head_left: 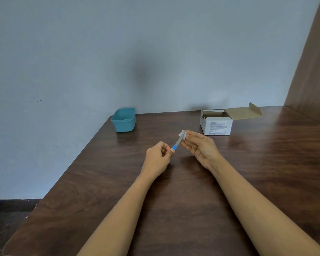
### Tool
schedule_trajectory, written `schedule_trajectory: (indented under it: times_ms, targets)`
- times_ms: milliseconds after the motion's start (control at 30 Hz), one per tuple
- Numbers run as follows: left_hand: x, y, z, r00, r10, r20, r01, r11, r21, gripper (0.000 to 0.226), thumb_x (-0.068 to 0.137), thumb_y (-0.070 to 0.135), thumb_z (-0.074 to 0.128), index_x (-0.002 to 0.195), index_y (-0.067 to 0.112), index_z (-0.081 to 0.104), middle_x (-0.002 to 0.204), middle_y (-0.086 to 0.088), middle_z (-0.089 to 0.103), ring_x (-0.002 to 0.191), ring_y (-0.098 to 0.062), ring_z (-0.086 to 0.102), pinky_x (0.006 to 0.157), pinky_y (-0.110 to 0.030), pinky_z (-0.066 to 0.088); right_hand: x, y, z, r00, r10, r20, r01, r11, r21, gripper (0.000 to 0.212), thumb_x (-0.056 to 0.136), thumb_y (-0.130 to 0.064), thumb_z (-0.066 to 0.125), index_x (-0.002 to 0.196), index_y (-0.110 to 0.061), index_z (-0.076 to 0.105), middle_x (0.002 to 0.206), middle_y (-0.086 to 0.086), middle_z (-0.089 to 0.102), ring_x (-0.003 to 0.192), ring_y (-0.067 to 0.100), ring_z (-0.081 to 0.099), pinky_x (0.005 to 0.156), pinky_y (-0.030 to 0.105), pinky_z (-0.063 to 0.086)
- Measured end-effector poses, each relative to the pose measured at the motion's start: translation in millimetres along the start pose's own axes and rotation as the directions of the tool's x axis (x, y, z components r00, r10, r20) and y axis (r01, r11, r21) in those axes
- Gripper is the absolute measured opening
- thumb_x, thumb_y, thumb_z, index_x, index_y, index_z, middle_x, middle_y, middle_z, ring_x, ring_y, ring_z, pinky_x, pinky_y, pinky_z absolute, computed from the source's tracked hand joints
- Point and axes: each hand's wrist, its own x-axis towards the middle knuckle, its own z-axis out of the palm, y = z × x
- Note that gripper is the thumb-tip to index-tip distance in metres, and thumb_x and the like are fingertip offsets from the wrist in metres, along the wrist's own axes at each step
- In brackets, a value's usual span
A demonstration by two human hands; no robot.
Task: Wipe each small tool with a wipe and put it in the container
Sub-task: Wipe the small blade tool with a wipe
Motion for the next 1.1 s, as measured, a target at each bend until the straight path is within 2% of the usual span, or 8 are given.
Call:
schedule_trajectory:
  times_ms: [300, 467, 600, 700, 800, 967, 1100]
  targets:
    - [-0.8, -1.9, 0.0, 0.999, 0.031, 0.026, -0.032, 0.999, 0.030, 0.011, 0.092, 0.027, 0.063, 0.083, 0.024, 0.057, 0.082, 0.003, 0.062, 0.069, -0.006, 0.052, 0.061, -0.015, 0.043, 1.3, 6.1, 1.6, 0.995, -0.057, -0.084, 0.054, 0.998, -0.031, 0.008, 0.081, 0.000, 0.068, 0.086, -0.006, 0.070, 0.082, 0.004, 0.073, 0.084, 0.013, 0.069, 0.074, 0.023, 0.056]
    - [0.2, -1.4, 2.6, 0.998, 0.061, 0.027, -0.063, 0.996, 0.066, 0.011, 0.092, 0.027, 0.062, 0.083, 0.026, 0.055, 0.079, 0.005, 0.061, 0.068, -0.006, 0.052, 0.063, -0.017, 0.046, 3.0, 8.8, 2.3, 0.988, -0.072, -0.138, 0.063, 0.996, -0.067, 0.002, 0.082, -0.006, 0.069, 0.083, -0.007, 0.068, 0.081, 0.003, 0.068, 0.079, 0.010, 0.063, 0.071, 0.020, 0.052]
    - [1.5, -2.1, 3.8, 0.998, 0.058, 0.034, -0.061, 0.994, 0.086, 0.011, 0.092, 0.029, 0.062, 0.084, 0.026, 0.056, 0.078, 0.006, 0.060, 0.067, -0.006, 0.052, 0.063, -0.018, 0.045, 3.7, 11.8, 4.3, 0.981, -0.127, -0.144, 0.100, 0.979, -0.178, 0.006, 0.086, -0.013, 0.067, 0.083, -0.009, 0.069, 0.079, 0.000, 0.066, 0.075, 0.010, 0.058, 0.073, 0.023, 0.051]
    - [1.0, -2.6, 3.6, 0.997, 0.065, 0.029, -0.067, 0.994, 0.081, 0.010, 0.091, 0.029, 0.063, 0.084, 0.024, 0.057, 0.078, 0.005, 0.061, 0.067, -0.006, 0.052, 0.062, -0.018, 0.044, 3.5, 11.8, 5.8, 0.976, -0.171, -0.133, 0.138, 0.964, -0.229, 0.011, 0.090, -0.007, 0.062, 0.082, -0.008, 0.069, 0.079, 0.000, 0.065, 0.074, 0.011, 0.057, 0.071, 0.023, 0.047]
    - [0.5, -2.1, 3.6, 0.997, 0.076, 0.025, -0.078, 0.993, 0.090, 0.010, 0.091, 0.029, 0.062, 0.086, 0.022, 0.058, 0.080, 0.003, 0.062, 0.070, -0.007, 0.053, 0.064, -0.022, 0.047, 3.9, 10.7, 5.1, 0.978, -0.168, -0.124, 0.140, 0.969, -0.205, 0.014, 0.091, -0.003, 0.059, 0.082, -0.008, 0.069, 0.075, -0.003, 0.067, 0.071, 0.009, 0.057, 0.067, 0.021, 0.045]
    - [1.8, -2.5, 4.6, 0.997, 0.071, 0.029, -0.074, 0.992, 0.102, 0.011, 0.092, 0.031, 0.062, 0.085, 0.024, 0.057, 0.081, 0.002, 0.063, 0.070, -0.008, 0.054, 0.071, -0.030, 0.052, 4.3, 8.0, 3.5, 0.985, -0.104, -0.137, 0.093, 0.992, -0.086, 0.002, 0.082, -0.005, 0.069, 0.083, -0.006, 0.071, 0.068, -0.003, 0.069, 0.063, 0.005, 0.058, 0.064, 0.018, 0.046]
    - [1.6, -1.6, 4.7, 0.997, 0.063, 0.041, -0.068, 0.991, 0.116, 0.010, 0.092, 0.030, 0.062, 0.088, 0.022, 0.058, 0.081, 0.003, 0.062, 0.071, -0.010, 0.055, 0.072, -0.031, 0.053, 4.1, 9.6, 3.3, 0.984, -0.112, -0.141, 0.095, 0.988, -0.120, 0.006, 0.077, -0.010, 0.075, 0.080, -0.008, 0.071, 0.067, -0.003, 0.069, 0.069, 0.007, 0.059, 0.063, 0.018, 0.046]
